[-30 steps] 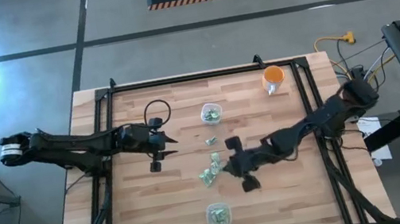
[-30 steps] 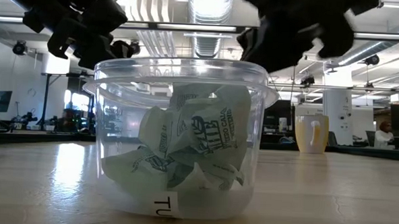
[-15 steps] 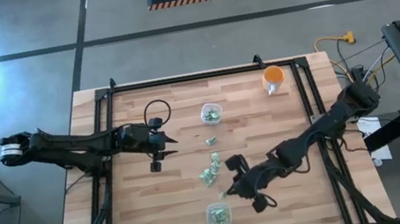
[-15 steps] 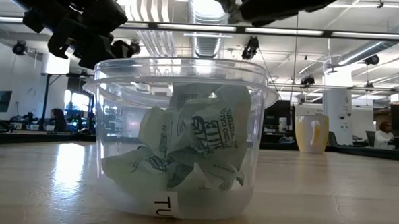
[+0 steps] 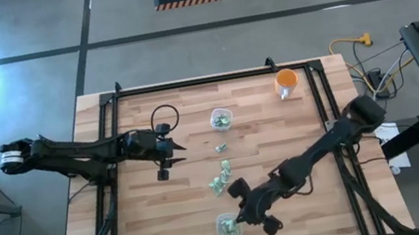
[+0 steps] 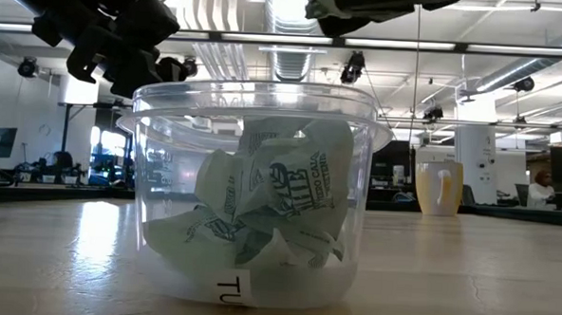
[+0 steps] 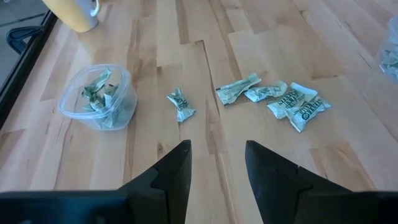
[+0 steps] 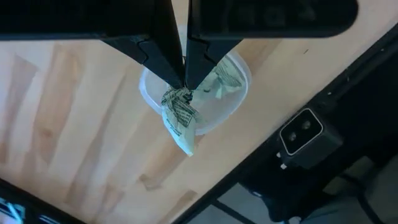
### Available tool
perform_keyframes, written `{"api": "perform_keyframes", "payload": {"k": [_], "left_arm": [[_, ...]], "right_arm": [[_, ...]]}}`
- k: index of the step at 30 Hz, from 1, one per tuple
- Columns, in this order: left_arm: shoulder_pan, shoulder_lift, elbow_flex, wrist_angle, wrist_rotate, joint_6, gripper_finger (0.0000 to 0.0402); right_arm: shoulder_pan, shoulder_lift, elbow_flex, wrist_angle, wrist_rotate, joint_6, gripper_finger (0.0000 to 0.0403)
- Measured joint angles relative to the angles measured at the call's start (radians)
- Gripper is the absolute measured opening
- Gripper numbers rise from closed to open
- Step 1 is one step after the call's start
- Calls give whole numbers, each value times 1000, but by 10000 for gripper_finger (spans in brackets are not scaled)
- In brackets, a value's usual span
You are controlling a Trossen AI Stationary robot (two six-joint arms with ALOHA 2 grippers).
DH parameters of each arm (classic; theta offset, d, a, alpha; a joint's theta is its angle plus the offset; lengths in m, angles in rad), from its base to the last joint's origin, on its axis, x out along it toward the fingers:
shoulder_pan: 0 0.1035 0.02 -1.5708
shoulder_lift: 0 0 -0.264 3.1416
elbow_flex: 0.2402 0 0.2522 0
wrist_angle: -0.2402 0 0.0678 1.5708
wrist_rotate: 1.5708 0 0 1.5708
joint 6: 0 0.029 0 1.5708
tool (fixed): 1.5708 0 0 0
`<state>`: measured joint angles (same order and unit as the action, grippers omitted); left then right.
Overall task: Pick and place items into bin
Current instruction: Put the stevia packet into the bottom transparent bin
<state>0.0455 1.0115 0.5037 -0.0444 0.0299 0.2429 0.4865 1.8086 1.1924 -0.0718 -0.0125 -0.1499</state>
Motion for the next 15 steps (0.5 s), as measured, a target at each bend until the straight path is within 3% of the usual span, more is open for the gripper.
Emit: {"api": "perform_keyframes", "payload": {"k": [15], "left_arm": [[0,0,0,-19,0,0,135]], "right_arm": [[-35,155,121,-8,-172,-38,8]]}}
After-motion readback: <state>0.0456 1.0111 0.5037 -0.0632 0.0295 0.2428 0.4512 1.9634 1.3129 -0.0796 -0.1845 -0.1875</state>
